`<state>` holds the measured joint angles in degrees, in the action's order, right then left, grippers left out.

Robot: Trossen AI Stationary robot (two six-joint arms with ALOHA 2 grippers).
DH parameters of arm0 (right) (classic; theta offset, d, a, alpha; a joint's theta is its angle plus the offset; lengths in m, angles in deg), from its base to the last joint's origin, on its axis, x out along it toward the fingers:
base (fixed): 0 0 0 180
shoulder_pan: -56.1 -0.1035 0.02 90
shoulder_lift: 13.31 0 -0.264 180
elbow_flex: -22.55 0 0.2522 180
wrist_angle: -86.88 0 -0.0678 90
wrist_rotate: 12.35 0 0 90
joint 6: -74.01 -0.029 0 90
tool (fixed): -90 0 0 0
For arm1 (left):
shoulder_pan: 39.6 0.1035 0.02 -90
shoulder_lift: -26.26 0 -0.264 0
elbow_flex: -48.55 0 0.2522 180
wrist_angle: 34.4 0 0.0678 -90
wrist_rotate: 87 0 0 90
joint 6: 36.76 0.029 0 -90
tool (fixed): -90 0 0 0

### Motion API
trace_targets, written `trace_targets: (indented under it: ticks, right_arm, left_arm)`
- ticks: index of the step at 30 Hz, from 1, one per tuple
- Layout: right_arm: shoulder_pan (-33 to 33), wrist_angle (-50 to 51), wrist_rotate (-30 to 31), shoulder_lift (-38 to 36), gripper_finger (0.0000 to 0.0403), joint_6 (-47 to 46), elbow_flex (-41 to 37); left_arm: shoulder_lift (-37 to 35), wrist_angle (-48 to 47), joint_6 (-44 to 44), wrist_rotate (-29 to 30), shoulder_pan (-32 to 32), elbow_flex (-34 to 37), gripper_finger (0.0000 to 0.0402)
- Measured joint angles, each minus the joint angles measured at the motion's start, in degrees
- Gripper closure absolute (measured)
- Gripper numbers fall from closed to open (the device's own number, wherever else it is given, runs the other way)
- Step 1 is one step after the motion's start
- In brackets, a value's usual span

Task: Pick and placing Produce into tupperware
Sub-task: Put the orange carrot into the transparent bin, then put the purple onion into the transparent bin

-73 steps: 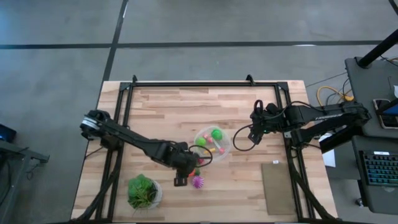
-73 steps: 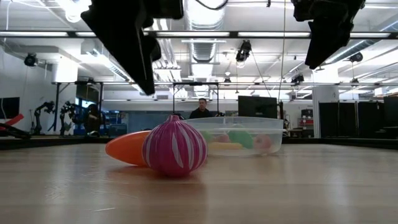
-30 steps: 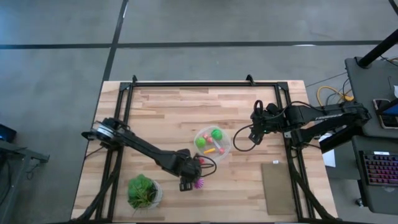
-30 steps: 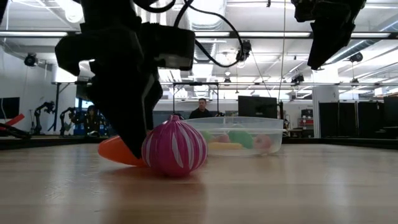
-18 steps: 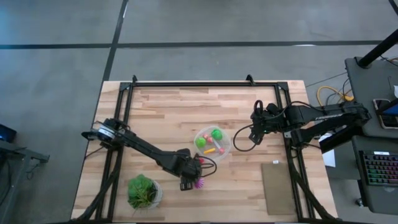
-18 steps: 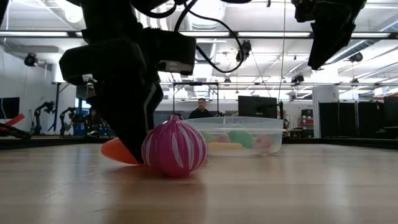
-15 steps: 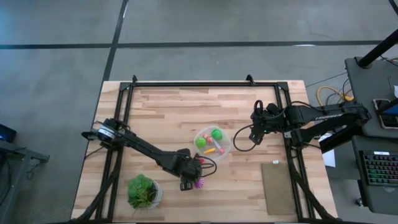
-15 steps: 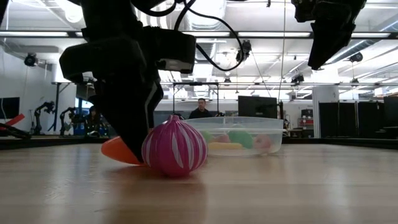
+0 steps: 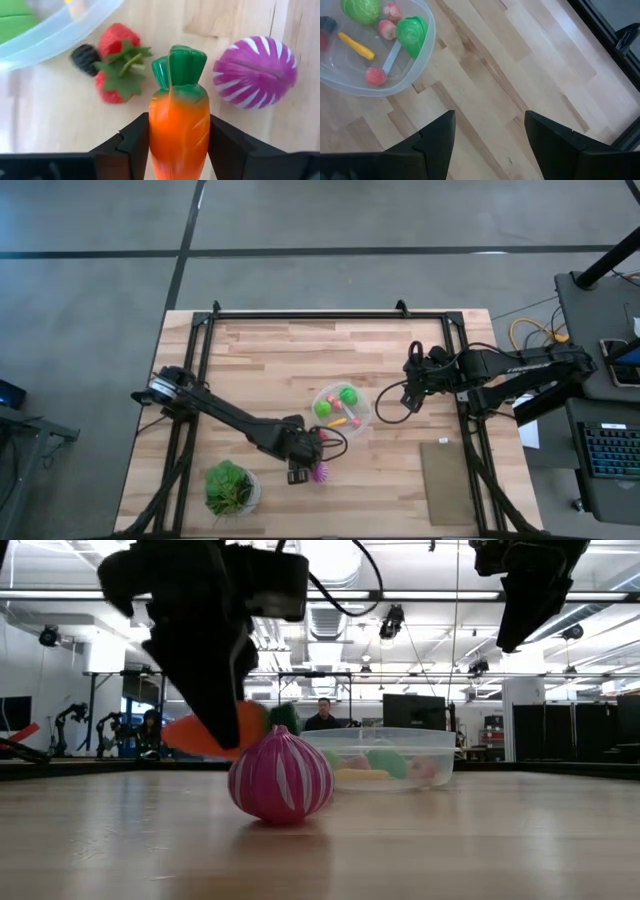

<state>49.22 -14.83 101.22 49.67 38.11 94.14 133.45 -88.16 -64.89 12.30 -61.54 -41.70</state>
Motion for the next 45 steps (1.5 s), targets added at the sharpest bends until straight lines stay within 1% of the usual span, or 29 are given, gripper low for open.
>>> trace_targets:
  ticks: [6, 10, 13, 15, 17, 22, 26, 29, 33, 38, 41, 43, 45]
  right_arm:
    - [0.00, -0.02, -0.01, 0.00, 0.0172, -0.02, -0.01]
    - [0.00, -0.02, -0.01, 0.00, 0.0172, -0.02, 0.00]
    - [0.00, -0.09, -0.01, 0.00, 0.0172, -0.02, -0.01]
    - [0.00, -0.09, 0.01, 0.00, 0.0172, -0.02, -0.01]
    - [0.00, -0.09, 0.01, 0.00, 0.0172, -0.02, 0.00]
    - [0.00, -0.06, 0.01, 0.00, 0.0172, -0.31, -0.01]
    - [0.00, -0.04, 0.01, 0.00, 0.0172, -0.48, -0.01]
    - [0.00, -0.02, 0.01, 0.00, 0.0172, -0.48, 0.00]
    - [0.02, 0.00, 0.01, 0.00, 0.0172, -0.48, 0.01]
    - [0.02, 0.00, 0.08, 0.02, 0.0172, -0.46, 0.00]
    - [0.02, 0.02, 0.22, 0.02, 0.0172, -0.48, 0.01]
    - [0.02, 0.07, 0.23, 0.02, 0.0172, -0.48, -0.01]
    - [0.02, 0.15, 0.21, 0.02, 0.0172, -0.48, 0.01]
  left_arm:
    - [-4.43, -1.10, 0.03, 0.01, 2.73, -0.89, 0.0257]
    - [-6.06, -1.19, 0.29, 0.09, 7.10, -1.69, 0.0258]
    - [-6.11, -0.11, 3.62, 0.10, 10.38, -2.60, 0.0258]
    - [-5.66, 1.92, 6.22, 0.05, 12.42, -3.07, 0.0259]
    - [-4.66, 5.17, 7.04, -0.25, 14.55, -3.55, 0.0259]
    - [-1.78, 9.74, 9.28, -1.75, 18.85, -5.25, 0.0259]
    - [0.65, 13.14, 9.46, -6.05, 19.68, -5.48, 0.0259]
    - [2.07, 13.14, 9.43, -6.25, 19.66, -5.46, 0.0259]
    - [3.29, 14.75, 9.28, -5.14, 19.70, -5.45, 0.0234]
    - [3.38, 19.81, 9.01, -4.13, 20.06, -5.49, 0.0178]
    - [3.38, 18.82, 8.98, -4.83, 20.12, -5.46, 0.0151]
    - [3.36, 16.63, 8.93, -7.22, 20.14, -5.62, 0.0142]
    - [3.31, 11.63, 8.88, -10.30, 19.98, -6.49, 0.0139]
